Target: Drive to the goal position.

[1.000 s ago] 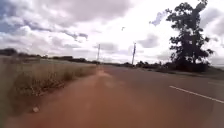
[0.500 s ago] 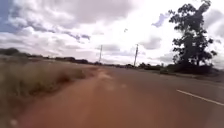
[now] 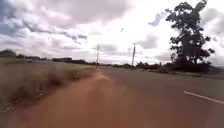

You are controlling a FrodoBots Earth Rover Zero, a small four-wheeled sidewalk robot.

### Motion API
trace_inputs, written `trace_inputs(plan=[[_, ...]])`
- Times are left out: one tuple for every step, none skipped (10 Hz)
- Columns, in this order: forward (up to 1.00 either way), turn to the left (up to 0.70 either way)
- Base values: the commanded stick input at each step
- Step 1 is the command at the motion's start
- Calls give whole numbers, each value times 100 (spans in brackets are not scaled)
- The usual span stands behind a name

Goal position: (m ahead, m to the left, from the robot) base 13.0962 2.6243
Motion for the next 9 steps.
trace_inputs(plan=[[85, 0], [85, 0], [85, 0], [85, 0], [85, 0], [85, 0], [85, 0], [85, 0], [85, 0]])
